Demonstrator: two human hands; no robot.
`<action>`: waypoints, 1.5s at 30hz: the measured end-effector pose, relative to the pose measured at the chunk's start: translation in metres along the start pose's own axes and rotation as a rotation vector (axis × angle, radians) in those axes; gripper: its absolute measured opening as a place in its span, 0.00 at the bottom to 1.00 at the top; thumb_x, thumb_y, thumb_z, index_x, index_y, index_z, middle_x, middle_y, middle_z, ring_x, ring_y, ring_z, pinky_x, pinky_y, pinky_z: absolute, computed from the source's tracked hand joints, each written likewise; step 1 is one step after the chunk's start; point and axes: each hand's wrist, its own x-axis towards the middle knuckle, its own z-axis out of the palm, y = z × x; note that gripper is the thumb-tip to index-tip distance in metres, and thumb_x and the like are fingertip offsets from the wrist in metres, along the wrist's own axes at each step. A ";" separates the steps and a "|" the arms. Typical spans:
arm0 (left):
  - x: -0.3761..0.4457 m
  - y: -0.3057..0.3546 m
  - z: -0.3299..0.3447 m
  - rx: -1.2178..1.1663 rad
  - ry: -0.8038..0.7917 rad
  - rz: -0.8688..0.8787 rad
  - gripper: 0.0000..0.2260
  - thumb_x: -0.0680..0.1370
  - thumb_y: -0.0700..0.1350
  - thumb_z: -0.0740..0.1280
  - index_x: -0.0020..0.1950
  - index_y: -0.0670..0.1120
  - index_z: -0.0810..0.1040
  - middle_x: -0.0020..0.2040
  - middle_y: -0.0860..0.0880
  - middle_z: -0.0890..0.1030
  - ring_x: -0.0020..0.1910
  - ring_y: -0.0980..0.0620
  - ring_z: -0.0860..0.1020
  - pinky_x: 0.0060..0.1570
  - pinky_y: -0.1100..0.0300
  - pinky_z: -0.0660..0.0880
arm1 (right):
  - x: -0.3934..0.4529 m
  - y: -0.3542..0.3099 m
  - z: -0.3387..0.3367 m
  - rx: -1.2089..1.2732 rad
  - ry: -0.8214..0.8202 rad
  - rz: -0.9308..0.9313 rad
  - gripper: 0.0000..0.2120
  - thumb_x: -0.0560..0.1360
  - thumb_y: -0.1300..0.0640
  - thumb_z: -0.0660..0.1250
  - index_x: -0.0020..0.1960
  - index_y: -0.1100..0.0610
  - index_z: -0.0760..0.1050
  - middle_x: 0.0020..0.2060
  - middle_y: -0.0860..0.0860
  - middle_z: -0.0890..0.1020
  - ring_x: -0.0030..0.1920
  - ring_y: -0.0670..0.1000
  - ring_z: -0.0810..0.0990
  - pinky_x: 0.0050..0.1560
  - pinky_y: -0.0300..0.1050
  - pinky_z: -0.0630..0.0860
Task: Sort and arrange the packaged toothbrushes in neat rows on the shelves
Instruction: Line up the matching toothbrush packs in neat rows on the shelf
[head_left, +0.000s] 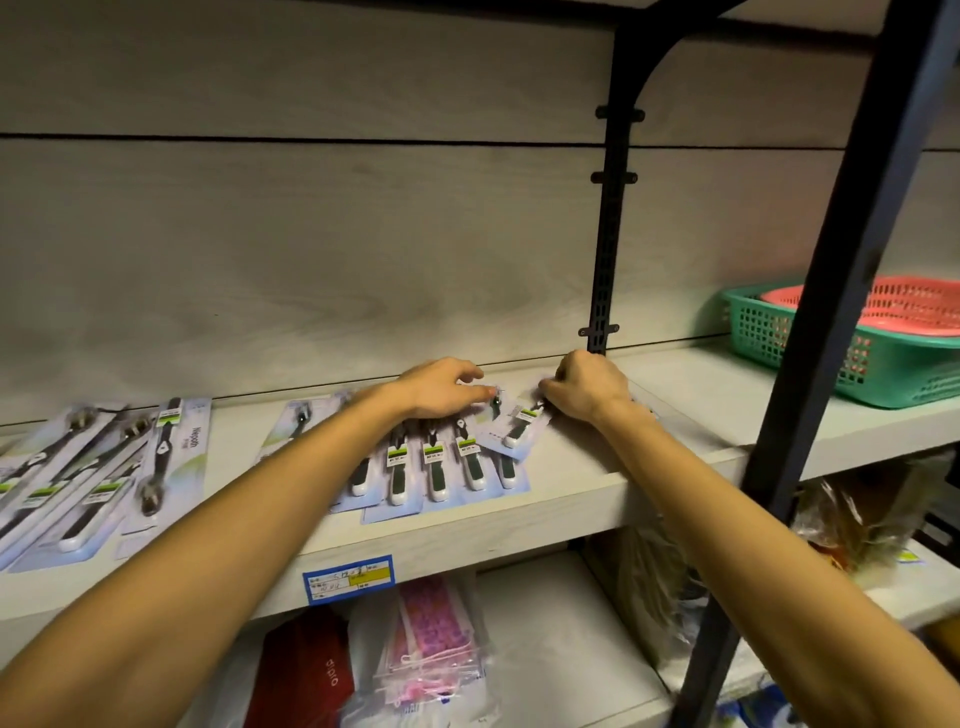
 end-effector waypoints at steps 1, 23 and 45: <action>0.004 0.003 0.003 -0.008 0.020 -0.013 0.28 0.79 0.63 0.64 0.75 0.49 0.71 0.72 0.48 0.75 0.69 0.47 0.74 0.69 0.51 0.69 | 0.003 0.002 -0.001 0.015 -0.021 -0.013 0.12 0.75 0.49 0.67 0.48 0.58 0.82 0.49 0.58 0.84 0.50 0.61 0.81 0.44 0.45 0.73; 0.001 0.013 0.028 0.003 0.260 -0.070 0.15 0.80 0.58 0.64 0.61 0.53 0.82 0.59 0.52 0.83 0.57 0.48 0.80 0.58 0.51 0.77 | -0.017 0.008 -0.012 0.676 -0.112 -0.073 0.11 0.80 0.57 0.62 0.58 0.57 0.80 0.50 0.55 0.86 0.36 0.52 0.85 0.35 0.45 0.81; 0.002 0.010 0.031 -0.055 0.226 0.058 0.21 0.78 0.55 0.69 0.71 0.55 0.74 0.65 0.53 0.79 0.63 0.49 0.77 0.62 0.50 0.74 | -0.047 -0.009 -0.005 0.013 -0.028 -0.045 0.12 0.74 0.52 0.65 0.53 0.56 0.81 0.48 0.56 0.84 0.48 0.58 0.81 0.45 0.46 0.75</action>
